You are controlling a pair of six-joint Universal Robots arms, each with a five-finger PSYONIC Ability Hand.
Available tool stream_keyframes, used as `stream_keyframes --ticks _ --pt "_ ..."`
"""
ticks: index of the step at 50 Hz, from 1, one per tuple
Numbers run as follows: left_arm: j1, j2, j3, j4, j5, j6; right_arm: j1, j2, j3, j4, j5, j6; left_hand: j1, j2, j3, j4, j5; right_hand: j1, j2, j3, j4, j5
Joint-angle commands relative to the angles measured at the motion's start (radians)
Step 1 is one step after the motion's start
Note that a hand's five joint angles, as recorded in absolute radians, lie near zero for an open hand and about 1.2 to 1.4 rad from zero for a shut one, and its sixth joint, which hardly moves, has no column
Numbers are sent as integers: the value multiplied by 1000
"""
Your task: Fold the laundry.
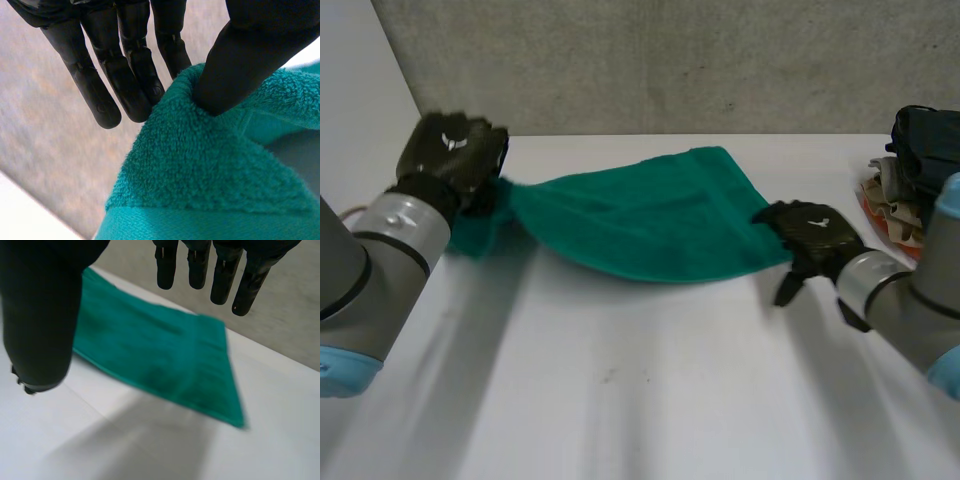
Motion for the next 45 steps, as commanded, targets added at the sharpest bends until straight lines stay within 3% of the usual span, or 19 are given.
stream_keyframes --ticks 1,5,11,16,21,22,24,31,40,41,42,45 --pt "-93 96 96 -62 -2 -19 187 44 -48 -91 2 282 255 196 201 193 245 -29 -48 -36 -62 -68" --pt "-121 119 144 -85 -5 -19 255 142 -113 -139 13 360 255 196 201 193 245 -29 -48 -36 -62 -68" --pt "-139 134 197 -93 -8 -21 299 263 -258 -174 145 373 255 196 201 193 245 -29 -48 -36 -62 -68" --pt "-139 168 213 -93 -10 -21 298 348 -337 -175 205 353 255 196 201 193 245 -25 -44 -32 -58 -64" --pt "-136 203 214 -93 -10 -21 286 394 -377 -168 222 295 255 196 201 193 245 629 610 622 596 590" --pt "-133 212 213 -93 -10 -21 257 393 -378 -168 223 266 255 196 201 193 245 915 896 908 882 876" --pt "-127 223 211 -94 -8 -21 206 389 -378 -165 223 230 255 196 201 193 245 1192 1173 1185 1159 1153" --pt "-102 249 202 -108 -10 -24 62 324 -374 -97 179 172 255 196 201 193 245 1192 1174 1186 1160 1154" --pt "-75 249 193 -111 -2 -67 13 195 -286 -25 -1 179 255 196 201 193 245 1191 1172 1184 1158 1152" --pt "-75 249 193 -111 -2 -68 14 182 -259 -1 -16 181 255 196 201 193 245 534 515 527 501 495" --pt "-75 249 193 -111 -2 -68 13 173 -243 13 -19 178 255 196 201 193 245 268 250 262 236 230" --pt "-73 241 194 -111 -2 -70 20 136 -161 56 -18 184 255 196 201 193 245 160 142 153 128 122"
